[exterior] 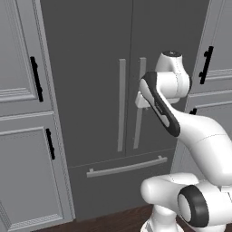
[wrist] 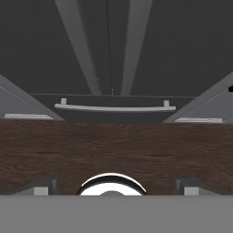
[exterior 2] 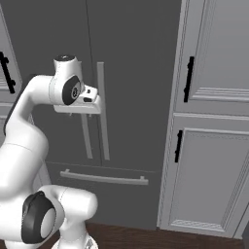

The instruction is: Take the strawberry from the fridge and place it on top of the pancake, located on the dining counter.

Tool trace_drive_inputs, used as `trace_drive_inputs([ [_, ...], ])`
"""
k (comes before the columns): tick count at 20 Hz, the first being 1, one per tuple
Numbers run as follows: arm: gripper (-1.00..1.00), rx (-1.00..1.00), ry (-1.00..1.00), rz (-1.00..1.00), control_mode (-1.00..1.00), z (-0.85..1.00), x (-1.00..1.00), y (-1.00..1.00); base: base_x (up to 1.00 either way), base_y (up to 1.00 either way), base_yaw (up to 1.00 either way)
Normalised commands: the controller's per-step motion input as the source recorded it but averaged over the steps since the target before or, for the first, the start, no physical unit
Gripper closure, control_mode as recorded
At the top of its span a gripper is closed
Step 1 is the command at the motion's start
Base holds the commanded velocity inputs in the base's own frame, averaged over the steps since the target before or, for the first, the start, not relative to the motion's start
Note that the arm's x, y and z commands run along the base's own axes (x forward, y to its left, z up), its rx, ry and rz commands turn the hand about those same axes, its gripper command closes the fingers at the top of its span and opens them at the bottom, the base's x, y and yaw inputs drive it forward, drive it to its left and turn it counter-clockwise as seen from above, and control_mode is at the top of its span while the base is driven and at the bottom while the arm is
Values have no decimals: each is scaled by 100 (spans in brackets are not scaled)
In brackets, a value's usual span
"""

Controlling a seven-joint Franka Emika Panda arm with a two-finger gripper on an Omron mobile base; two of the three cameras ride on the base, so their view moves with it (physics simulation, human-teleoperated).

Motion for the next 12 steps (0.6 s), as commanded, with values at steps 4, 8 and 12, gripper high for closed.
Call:
trace_drive_inputs([
  [4, -100, 0, 0, 0, 100, 0, 0, 0, -10, 23, 4],
  [8, -100, 0, 0, 0, 100, 0, 0, 0, -1, 9, 2],
  [12, -100, 0, 0, 0, -100, 0, 0, 0, 0, 0, 0],
])
